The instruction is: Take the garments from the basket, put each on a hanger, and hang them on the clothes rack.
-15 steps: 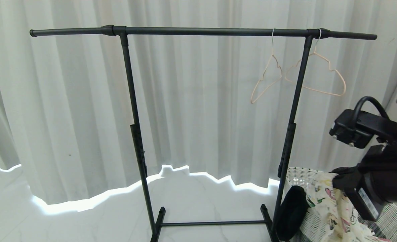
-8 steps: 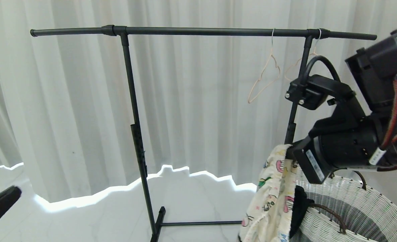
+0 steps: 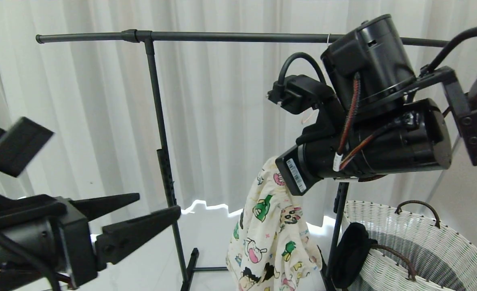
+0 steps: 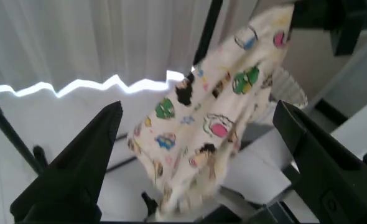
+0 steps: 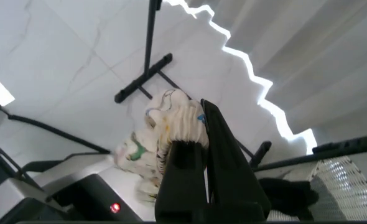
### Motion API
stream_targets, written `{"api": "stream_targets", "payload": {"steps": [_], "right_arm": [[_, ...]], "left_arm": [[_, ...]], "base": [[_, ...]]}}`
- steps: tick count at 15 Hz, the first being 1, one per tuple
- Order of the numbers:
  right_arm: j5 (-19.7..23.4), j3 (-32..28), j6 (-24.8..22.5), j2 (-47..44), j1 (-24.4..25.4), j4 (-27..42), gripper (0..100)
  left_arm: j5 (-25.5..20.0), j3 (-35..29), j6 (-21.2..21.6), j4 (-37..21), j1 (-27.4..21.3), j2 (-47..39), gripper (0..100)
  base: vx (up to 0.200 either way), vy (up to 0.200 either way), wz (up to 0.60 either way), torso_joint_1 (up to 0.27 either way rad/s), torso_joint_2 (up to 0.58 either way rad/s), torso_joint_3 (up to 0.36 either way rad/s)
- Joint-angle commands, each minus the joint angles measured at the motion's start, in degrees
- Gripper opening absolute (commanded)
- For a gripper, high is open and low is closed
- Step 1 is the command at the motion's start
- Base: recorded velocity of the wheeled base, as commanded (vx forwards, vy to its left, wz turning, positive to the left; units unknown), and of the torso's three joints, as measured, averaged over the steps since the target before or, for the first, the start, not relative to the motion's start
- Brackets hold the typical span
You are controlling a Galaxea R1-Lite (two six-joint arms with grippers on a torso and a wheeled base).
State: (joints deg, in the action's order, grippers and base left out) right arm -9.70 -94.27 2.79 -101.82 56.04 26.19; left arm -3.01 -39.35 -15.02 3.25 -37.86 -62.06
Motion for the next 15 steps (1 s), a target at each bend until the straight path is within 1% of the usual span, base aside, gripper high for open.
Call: {"api": "stream_targets", "payload": {"steps": [1,3,5,7,8,12,14,15], "right_arm": [[-0.05,-4.26,-0.15,-4.18,0.47,0.18,0],[-0.05,-7.68,-0.15,-6.2,0.21,0.88,0],[-0.05,-9.88,-0.24,-7.52,-0.41,1.59,0],[-0.05,-10.32,-0.24,-7.78,-0.67,1.59,0],[-0.05,-10.32,-0.24,-7.78,-0.67,1.59,0],[-0.23,-10.32,-1.56,-7.43,0.39,1.59,0],[-0.32,-10.41,-1.56,-6.99,1.62,1.59,0],[-0.4,-10.41,-1.56,-6.64,2.32,1.59,0]], "left_arm": [[1.52,-0.2,-0.71,0.08,-4.59,-8.16,100],[1.52,-0.2,-0.8,0.96,-5.29,-11.94,100],[1.69,-0.2,-1.33,6.41,-5.64,-16.25,100],[2.31,-0.2,-2.12,11.51,-5.64,-20.38,100],[3.27,-0.29,-2.56,12.57,-5.64,-22.14,100],[3.8,-0.2,-2.65,12.83,-9.16,-23.37,100],[5.03,-0.11,-2.74,12.83,-9.07,-25.83,100],[6.61,-0.29,-2.82,12.92,-8.63,-27.85,100]], "base": [[0.0,0.0,0.0,0.0,0.0,0.0],[0.0,0.0,0.0,0.0,0.0,0.0],[0.0,0.0,0.0,0.0,0.0,0.0],[0.0,0.0,0.0,0.0,0.0,0.0],[0.0,0.0,0.0,0.0,0.0,0.0],[0.0,0.0,0.0,0.0,0.0,0.0],[0.0,0.0,0.0,0.0,0.0,0.0],[0.0,0.0,0.0,0.0,0.0,0.0]]}}
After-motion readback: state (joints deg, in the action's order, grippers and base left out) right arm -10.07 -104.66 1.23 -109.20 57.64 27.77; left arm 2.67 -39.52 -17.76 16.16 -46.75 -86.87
